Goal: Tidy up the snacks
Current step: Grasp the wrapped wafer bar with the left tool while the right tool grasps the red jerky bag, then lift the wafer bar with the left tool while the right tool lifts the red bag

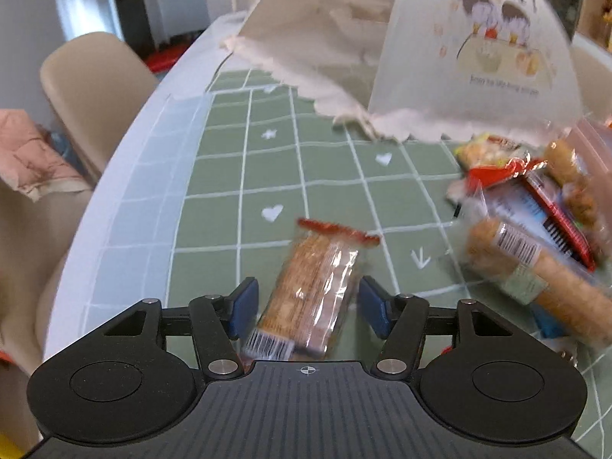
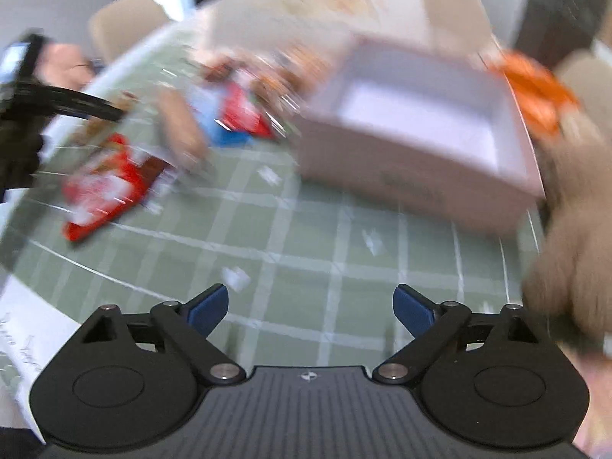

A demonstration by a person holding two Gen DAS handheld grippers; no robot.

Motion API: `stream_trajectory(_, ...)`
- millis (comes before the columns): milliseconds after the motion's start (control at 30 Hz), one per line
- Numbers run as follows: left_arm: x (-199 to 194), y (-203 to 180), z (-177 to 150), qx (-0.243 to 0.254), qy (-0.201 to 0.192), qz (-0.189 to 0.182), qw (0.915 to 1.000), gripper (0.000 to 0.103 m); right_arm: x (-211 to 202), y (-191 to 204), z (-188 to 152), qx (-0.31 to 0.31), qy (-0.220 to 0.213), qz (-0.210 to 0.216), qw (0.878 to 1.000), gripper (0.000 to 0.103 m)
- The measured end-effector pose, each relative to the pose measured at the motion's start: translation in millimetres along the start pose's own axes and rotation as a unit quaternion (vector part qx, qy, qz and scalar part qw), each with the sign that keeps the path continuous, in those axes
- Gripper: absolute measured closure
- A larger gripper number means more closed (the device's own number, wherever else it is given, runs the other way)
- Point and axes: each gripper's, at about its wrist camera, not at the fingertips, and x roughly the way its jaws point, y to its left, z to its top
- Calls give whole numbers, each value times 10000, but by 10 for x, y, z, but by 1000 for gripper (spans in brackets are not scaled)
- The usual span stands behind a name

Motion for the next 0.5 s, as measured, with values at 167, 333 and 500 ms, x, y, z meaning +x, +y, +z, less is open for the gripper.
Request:
stream_trajectory(167,-264,131,-161,-675,201,-698,9951,63,97,519,458,-483,-345,968,9935,9)
stream_trajectory(333,-827,157,-623,-1096,244,-894,9896,63,498,1186,664,-1375,-405,1455,9789,9)
stream_trajectory(500,-1246,214,-1042,-1635,225,-838,9827,63,917,1519,797,-1671,-116,1691,9713,9)
